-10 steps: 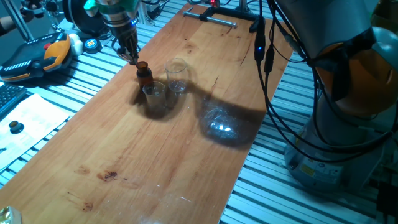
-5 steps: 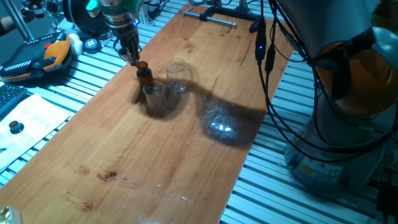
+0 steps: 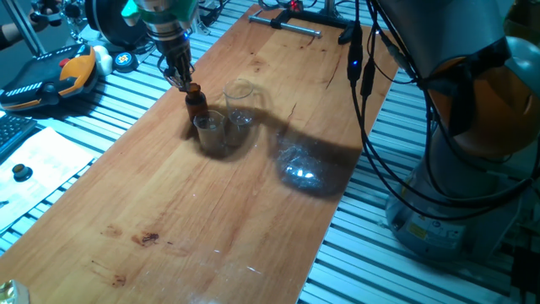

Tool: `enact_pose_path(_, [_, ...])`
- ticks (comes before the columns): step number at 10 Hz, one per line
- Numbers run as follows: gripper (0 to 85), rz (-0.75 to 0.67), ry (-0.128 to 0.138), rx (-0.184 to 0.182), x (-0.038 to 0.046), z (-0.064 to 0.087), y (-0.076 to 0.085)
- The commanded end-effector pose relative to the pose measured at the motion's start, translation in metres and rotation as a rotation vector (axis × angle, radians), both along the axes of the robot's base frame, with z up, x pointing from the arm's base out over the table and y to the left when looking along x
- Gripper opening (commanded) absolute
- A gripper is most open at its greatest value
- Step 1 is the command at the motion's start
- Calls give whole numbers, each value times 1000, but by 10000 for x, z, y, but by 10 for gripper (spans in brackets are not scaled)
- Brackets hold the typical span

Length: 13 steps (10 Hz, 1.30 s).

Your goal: Transfer liquid using a dropper

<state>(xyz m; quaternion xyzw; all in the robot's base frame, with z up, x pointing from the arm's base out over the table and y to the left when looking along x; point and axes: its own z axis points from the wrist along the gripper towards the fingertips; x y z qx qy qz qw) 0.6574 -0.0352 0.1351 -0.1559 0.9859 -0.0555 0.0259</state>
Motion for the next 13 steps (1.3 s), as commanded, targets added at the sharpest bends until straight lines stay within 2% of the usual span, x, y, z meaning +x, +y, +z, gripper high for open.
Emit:
enact_pose_path(1, [323,0,-3,1,-2,-7,-4])
enact_pose_path(5, [307,7,-7,7,-13,-43,-17])
enact_pose_path(13, [190,20,1,12,-22,-66,-16])
